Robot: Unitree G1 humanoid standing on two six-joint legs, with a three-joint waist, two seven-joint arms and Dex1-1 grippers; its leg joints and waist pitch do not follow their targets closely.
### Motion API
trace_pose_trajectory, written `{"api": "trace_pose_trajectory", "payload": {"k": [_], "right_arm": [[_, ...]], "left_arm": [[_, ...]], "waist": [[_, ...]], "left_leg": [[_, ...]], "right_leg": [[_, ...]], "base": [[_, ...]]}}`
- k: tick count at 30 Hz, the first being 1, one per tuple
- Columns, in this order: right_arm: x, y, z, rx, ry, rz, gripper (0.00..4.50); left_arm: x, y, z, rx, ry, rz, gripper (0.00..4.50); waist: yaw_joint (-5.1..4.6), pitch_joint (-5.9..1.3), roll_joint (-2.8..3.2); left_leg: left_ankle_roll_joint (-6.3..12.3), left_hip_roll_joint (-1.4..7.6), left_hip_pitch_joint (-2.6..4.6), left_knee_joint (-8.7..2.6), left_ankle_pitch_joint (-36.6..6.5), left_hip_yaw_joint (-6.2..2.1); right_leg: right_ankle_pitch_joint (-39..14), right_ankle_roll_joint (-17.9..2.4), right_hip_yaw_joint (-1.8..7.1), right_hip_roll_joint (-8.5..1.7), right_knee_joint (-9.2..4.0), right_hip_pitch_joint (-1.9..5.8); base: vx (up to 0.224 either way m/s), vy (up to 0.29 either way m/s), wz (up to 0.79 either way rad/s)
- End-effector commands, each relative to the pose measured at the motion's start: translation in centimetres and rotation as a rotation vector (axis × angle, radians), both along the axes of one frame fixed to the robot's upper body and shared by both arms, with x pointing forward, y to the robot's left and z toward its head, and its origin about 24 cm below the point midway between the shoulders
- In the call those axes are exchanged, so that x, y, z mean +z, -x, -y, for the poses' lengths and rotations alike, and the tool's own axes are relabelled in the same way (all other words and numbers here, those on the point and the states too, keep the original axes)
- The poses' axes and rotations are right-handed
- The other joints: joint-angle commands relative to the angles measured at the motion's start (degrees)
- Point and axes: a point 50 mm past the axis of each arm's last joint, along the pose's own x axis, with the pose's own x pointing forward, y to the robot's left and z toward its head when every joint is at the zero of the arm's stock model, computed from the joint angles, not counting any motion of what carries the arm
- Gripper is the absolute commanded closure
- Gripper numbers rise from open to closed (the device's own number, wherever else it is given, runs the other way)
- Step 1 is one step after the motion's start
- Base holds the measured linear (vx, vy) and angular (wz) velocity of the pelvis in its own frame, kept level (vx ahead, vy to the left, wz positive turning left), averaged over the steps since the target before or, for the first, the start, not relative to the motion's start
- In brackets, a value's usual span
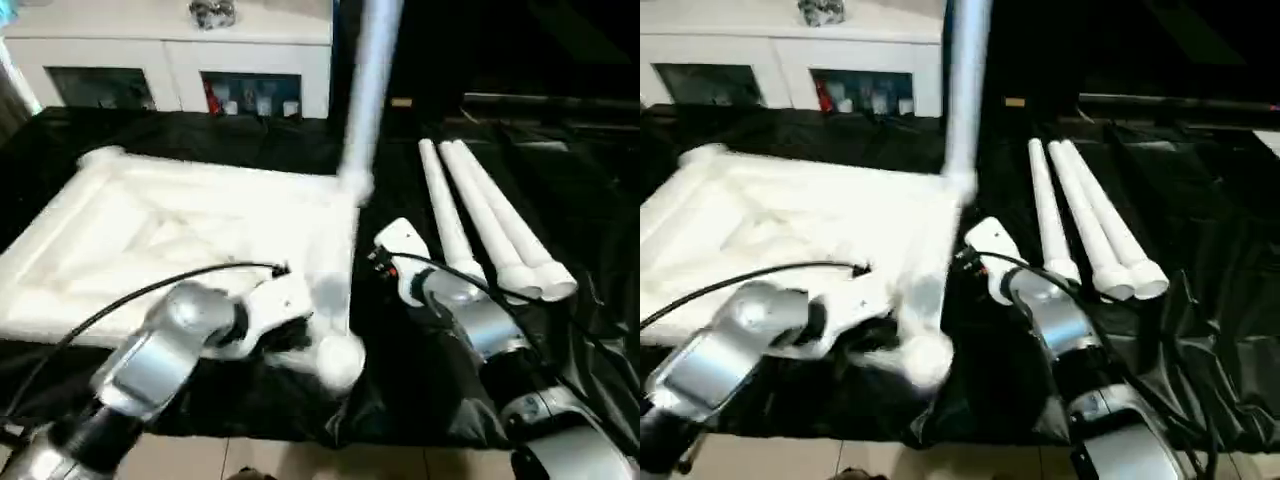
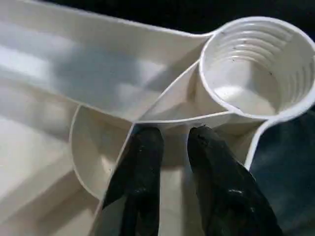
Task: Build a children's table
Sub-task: Rotate table base, then pick table leg
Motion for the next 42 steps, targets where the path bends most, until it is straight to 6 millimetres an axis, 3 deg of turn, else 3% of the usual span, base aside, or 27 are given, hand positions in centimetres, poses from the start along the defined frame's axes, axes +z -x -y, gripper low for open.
{"api": "trace_pose_trajectory", "payload": {"k": [1,4,9,17,19,22,24,28,29,32,36,42], "right_arm": [[0.3,-0.2,-0.8,0.033,-0.010,0.012,0.96],[0.2,-0.1,-1.1,0.035,-0.014,0.014,0.96],[0.8,-0.4,-0.5,-0.004,-0.032,0.032,0.96],[4.2,-0.9,3.0,-0.189,-0.100,0.015,0.96],[5.0,-1.2,3.6,-0.225,-0.111,0.029,0.68],[5.6,-1.5,4.2,-0.264,-0.110,0.038,0.58],[6.4,-2.7,5.6,-0.386,-0.089,0.027,0.25],[7.1,-4.1,7.1,-0.535,-0.073,-0.008,0.08],[7.3,-4.6,7.5,-0.587,-0.093,-0.030,0.03],[7.6,-5.2,8.1,-0.642,-0.111,-0.052,0.00],[7.2,-5.8,8.9,-0.716,-0.112,-0.105,0.00],[6.3,-5.7,9.2,-0.734,-0.066,-0.164,0.00]], "left_arm": [[0.6,-0.6,0.8,0.003,0.018,0.047,3.35],[0.6,-1.6,1.6,0.038,0.029,0.087,3.35],[0.3,-2.8,1.0,0.084,0.003,0.143,3.35],[2.1,-2.2,-0.2,0.125,0.143,0.107,3.35],[2.5,-1.9,-0.6,0.129,0.175,0.089,3.06],[2.9,-2.0,-1.0,0.161,0.207,0.083,2.97],[3.6,-2.2,-1.4,0.188,0.264,0.108,2.61],[4.2,-2.4,-1.3,0.188,0.307,0.137,2.42],[4.6,-2.3,-1.1,0.168,0.325,0.145,2.27],[5.3,-1.7,-0.6,0.130,0.352,0.142,2.00],[6.1,-1.0,-0.5,0.102,0.382,0.135,1.70],[5.9,-0.5,-0.7,0.088,0.360,0.119,1.25]], "waist": [[0.34,-3.57,-0.01],[0.33,-3.74,0.43],[0.19,-3.87,0.24],[0.47,-3.91,0.45],[0.48,-3.80,0.58],[0.51,-3.69,0.51],[0.57,-3.72,0.39],[0.37,-3.65,0.07],[0.32,-3.70,0.30],[0.54,-3.84,-0.10],[0.86,-4.07,-0.09],[1.18,-4.16,-0.15]], "left_leg": [[-2.10,4.99,1.51,-4.47,-16.65,-2.90],[-1.46,4.97,1.40,-4.37,-14.93,-2.81],[-0.63,4.86,1.12,-4.31,-14.25,-2.90],[0.04,5.24,1.35,-4.37,-11.46,-2.83],[-0.59,4.97,1.58,-4.27,-13.03,-2.62],[-1.25,4.84,1.55,-4.31,-13.72,-2.62],[-1.80,4.69,1.61,-4.19,-13.95,-2.60],[-2.24,4.56,1.55,-4.08,-13.84,-2.61],[-2.42,4.56,1.60,-4.02,-13.74,-2.65],[-1.82,4.61,1.40,-3.91,-11.90,-2.47],[-0.60,4.52,1.19,-3.49,-8.49,-2.26],[1.12,4.46,0.82,-3.16,-6.45,-2.12]], "right_leg": [[-14.92,-13.30,3.54,-5.22,-4.41,1.77],[-12.14,-13.88,3.46,-4.98,-4.23,1.86],[-9.99,-14.32,3.32,-4.98,-4.03,2.18],[-6.65,-14.94,3.28,-4.76,-3.47,2.29],[-8.61,-14.80,3.29,-4.70,-3.72,1.95],[-10.66,-14.67,3.29,-4.77,-3.87,1.92],[-12.38,-14.31,3.29,-4.77,-4.07,1.79],[-13.72,-13.86,3.26,-4.78,-4.10,1.74],[-13.59,-14.15,3.23,-4.83,-4.04,1.67],[-10.62,-13.85,3.20,-4.75,-3.74,1.93],[-6.07,-15.73,3.06,-4.84,-3.18,2.12],[-4.24,-15.90,2.96,-4.68,-2.84,2.13]], "base": [[0.000,0.000,0.00],[0.000,0.000,0.00],[0.000,0.000,0.00],[0.000,0.000,0.00],[0.000,0.000,0.00],[0.000,0.000,0.00],[0.000,0.000,0.00],[0.000,0.000,0.00],[0.000,0.000,0.00],[0.000,0.000,0.00],[0.000,0.000,0.00],[0.000,0.000,0.00]]}}
